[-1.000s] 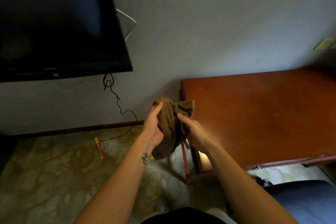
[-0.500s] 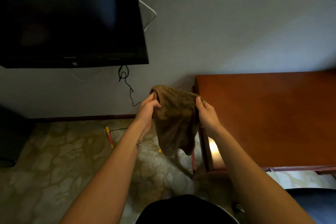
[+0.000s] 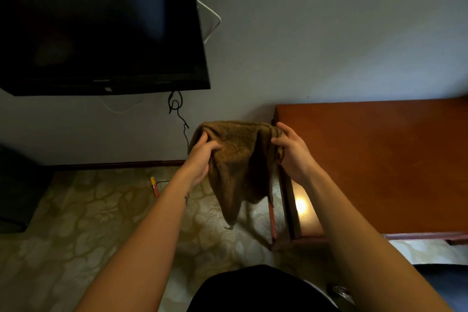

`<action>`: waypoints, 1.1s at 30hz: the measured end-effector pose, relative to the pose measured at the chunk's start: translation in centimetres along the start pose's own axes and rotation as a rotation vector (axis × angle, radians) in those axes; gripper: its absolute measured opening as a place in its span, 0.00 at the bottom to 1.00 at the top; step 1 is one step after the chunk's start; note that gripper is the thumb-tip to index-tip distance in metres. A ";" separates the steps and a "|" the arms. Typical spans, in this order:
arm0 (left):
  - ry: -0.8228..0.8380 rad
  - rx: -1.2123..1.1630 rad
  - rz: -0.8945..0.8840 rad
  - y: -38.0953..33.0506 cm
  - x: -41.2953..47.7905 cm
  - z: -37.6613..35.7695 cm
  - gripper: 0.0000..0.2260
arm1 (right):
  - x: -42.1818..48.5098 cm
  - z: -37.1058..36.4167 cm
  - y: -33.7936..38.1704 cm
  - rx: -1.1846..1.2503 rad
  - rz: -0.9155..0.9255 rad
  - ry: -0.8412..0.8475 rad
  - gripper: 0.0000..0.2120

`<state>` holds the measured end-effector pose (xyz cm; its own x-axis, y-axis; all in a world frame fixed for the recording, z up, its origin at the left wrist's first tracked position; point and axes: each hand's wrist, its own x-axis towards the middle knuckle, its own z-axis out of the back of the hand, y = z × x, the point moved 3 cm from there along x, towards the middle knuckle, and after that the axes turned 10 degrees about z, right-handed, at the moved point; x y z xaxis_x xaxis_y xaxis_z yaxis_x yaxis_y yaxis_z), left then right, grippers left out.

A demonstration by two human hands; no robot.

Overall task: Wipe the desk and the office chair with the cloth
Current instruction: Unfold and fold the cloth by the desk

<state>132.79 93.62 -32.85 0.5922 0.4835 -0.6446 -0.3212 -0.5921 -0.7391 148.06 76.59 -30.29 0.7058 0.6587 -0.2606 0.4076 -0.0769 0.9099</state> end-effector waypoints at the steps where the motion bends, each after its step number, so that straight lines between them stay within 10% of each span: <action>1: 0.014 -0.075 0.043 -0.1 0.0 0.0 0.27 | 0.0 -0.1 0.2 -0.026 -0.001 0.005 0.30; 9: -0.216 -0.250 0.180 -0.7 1.0 3.0 0.04 | 1.0 0.8 -0.5 -0.177 0.067 -0.050 0.25; 18: -0.186 -0.040 -0.067 -1.4 -0.7 3.0 0.28 | 1.6 1.5 1.0 -0.831 0.209 0.027 0.22; 33: -0.678 0.224 -0.167 -2.9 -0.6 5.9 0.13 | 1.5 2.7 2.4 -1.034 0.286 -0.063 0.18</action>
<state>128.98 98.87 -31.42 0.0821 0.8918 -0.4449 -0.4533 -0.3641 -0.8136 151.68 75.39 -29.41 0.7378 0.6749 0.0165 -0.4451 0.4679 0.7635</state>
